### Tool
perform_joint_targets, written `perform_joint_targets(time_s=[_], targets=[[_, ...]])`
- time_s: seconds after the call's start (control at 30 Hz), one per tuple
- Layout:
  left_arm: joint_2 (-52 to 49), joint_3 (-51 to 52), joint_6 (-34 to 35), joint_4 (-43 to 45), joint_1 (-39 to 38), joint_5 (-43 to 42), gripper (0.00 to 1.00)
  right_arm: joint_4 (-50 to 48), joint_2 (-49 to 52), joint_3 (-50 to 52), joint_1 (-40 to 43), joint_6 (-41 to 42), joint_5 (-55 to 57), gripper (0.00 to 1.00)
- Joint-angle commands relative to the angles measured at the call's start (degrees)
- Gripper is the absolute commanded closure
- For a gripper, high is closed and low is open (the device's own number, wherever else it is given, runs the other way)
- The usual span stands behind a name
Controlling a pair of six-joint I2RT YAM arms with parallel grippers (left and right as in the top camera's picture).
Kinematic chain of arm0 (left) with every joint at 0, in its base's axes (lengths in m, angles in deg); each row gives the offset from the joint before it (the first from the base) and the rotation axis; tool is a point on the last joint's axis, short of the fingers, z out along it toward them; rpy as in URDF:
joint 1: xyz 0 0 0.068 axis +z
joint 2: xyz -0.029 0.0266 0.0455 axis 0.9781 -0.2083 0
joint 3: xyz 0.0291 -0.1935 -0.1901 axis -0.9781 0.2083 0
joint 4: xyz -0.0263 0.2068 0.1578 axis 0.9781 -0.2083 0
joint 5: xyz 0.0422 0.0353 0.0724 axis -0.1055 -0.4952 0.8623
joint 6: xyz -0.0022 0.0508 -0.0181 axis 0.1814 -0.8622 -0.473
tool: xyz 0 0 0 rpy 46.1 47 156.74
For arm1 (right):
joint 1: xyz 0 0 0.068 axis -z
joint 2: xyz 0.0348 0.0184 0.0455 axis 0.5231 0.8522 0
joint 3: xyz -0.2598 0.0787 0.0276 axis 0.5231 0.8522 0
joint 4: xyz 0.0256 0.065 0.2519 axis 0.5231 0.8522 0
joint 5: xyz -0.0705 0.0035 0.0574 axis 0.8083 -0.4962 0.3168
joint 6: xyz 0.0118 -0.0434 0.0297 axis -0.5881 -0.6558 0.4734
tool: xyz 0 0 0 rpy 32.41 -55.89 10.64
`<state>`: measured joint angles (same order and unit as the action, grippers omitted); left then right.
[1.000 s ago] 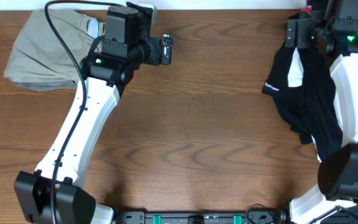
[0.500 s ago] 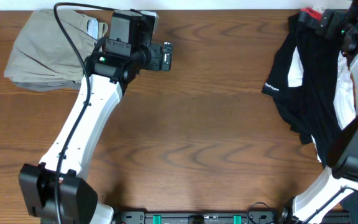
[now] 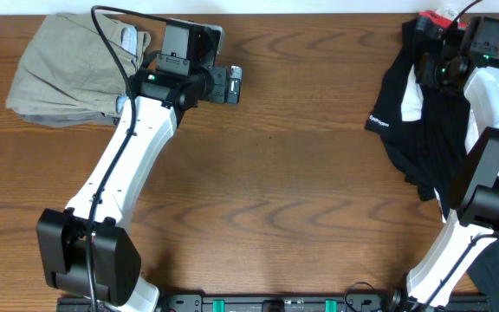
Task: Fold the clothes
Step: 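Grasp the tights waistband with the right gripper and lift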
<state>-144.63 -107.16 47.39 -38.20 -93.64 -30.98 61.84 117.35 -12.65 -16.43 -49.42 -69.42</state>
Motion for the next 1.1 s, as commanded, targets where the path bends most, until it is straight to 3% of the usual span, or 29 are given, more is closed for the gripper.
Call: perform_joint_targets(time_s=[0.0, 0.6, 0.77, 1.0, 1.07], targets=[[-0.07, 0.24, 0.11, -0.02, -0.07, 0.70, 0.02, 2.21, -0.20, -0.74, -0.13, 0.22, 2.86, 0.50], [-0.09, 0.24, 0.09, -0.61, -0.07, 0.70, 0.02, 1.44, 2.49, 0.44, -0.09, 0.68, 8.96, 0.50], [-0.07, 0.24, 0.09, -1.25, -0.07, 0.70, 0.02, 1.33, 3.78, 0.44, -0.07, 0.87, 9.03, 0.67], [-0.07, 0.24, 0.09, -1.27, -0.07, 0.70, 0.02, 0.39, 3.80, 0.44, -0.09, 0.90, 9.01, 0.75], [-0.07, 0.24, 0.09, -1.27, -0.07, 0.70, 0.02, 0.35, 3.80, 0.44, -0.07, 1.11, 9.03, 0.84]])
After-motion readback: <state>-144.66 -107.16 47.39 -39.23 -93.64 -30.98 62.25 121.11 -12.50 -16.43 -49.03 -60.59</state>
